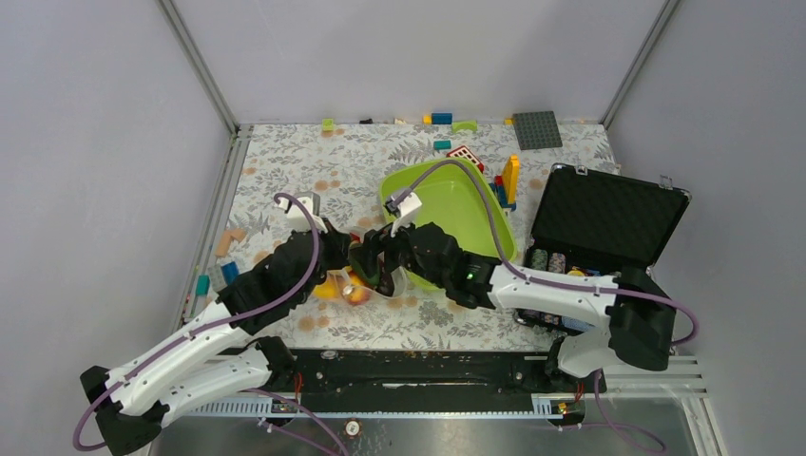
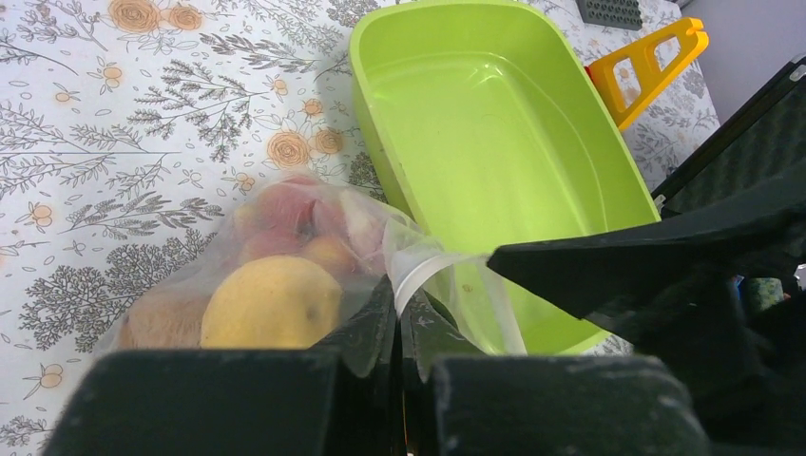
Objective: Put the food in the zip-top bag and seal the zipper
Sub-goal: Place the fake fruit in the zipper food storage bag, then adjust the zipper food storage bag at the center of the board.
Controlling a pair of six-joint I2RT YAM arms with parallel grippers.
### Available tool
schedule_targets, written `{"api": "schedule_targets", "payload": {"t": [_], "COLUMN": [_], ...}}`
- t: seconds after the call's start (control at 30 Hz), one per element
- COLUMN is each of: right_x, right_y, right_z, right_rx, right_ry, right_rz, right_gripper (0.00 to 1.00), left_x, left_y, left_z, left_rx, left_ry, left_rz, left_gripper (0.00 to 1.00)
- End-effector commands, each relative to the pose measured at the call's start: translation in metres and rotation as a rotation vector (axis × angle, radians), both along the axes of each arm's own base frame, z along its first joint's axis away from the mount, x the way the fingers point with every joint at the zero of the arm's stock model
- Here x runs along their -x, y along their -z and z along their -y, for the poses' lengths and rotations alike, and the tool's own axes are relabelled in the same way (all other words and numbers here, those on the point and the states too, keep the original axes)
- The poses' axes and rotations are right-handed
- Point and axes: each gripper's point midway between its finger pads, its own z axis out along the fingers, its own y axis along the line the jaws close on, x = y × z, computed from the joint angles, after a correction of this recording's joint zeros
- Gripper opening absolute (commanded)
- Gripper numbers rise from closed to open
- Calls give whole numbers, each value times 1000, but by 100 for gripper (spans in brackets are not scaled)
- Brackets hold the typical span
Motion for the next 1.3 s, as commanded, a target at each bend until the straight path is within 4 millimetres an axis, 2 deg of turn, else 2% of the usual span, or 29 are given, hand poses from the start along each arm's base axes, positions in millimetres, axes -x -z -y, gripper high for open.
{"api": "schedule_targets", "payload": {"t": [0.0, 0.13, 0.2, 0.3, 0.4, 0.57, 0.87, 0.9, 0.93, 0.97, 1.03, 1.1, 1.27], "right_x": [21, 27, 24, 16, 21, 39, 38, 38, 37, 37, 38, 42, 55], "right_y": [-31, -42, -39, -20, 2, 39, 78, 83, 85, 87, 81, 61, -8], "right_z": [5, 25, 41, 68, 81, 79, 64, 61, 57, 54, 46, 39, 33], "right_rx": [-48, -48, -17, 44, 103, 144, 219, 227, 230, 232, 229, 200, 106], "right_ry": [-89, -86, -42, 65, 79, 15, 4, 3, 1, -3, -33, -90, -207], "right_rz": [31, 66, 81, 76, 28, -93, -172, -178, -184, -190, -188, -155, -54], "right_gripper": [82, 84, 85, 87, 86, 81, 65, 61, 52, 37, 13, 0, 0], "left_x": [-4, -3, -3, -3, -3, -3, -1, -1, -1, 0, 1, 1, 11], "left_y": [-32, -32, -31, -31, -29, -28, -28, -28, -29, -29, -29, -27, -28], "left_z": [0, -1, 0, 1, 2, 4, -2, -2, -3, -3, -4, -5, 2], "left_rx": [104, 115, 116, 116, 117, 111, 104, 105, 106, 107, 104, 96, 106], "left_ry": [-33, -45, -42, -40, -36, -29, -42, -43, -44, -43, -40, -41, 35], "left_rz": [71, 61, 55, 51, 44, 35, 39, 40, 42, 43, 42, 37, 25], "left_gripper": [0, 0, 0, 0, 0, 0, 0, 0, 0, 0, 0, 0, 0]}}
